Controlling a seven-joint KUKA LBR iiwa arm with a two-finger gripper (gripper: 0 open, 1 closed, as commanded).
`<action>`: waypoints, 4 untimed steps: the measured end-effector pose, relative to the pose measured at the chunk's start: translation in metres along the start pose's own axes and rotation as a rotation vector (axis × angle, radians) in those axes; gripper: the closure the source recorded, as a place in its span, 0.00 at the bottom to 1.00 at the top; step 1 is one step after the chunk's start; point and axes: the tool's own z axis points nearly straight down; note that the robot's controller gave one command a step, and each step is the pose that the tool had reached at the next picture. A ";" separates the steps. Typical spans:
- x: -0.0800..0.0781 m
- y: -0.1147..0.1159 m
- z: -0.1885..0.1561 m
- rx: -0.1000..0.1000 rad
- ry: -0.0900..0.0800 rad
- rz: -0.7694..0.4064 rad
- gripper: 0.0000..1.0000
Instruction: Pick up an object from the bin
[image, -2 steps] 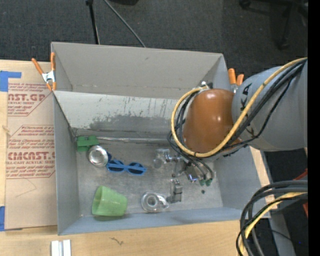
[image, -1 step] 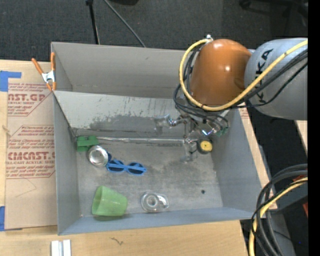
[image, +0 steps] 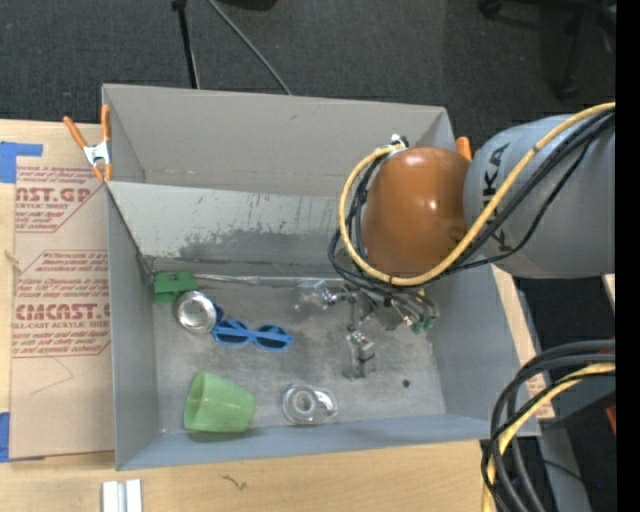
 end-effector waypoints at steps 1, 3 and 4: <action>0.021 0.014 0.058 -0.001 0.002 -0.082 0.00; 0.046 0.022 0.078 0.004 -0.004 -0.538 0.00; 0.046 0.022 0.078 0.004 -0.003 -0.537 1.00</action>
Offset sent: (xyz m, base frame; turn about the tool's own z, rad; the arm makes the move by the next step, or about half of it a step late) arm -0.0228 0.0007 -0.0541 -0.0814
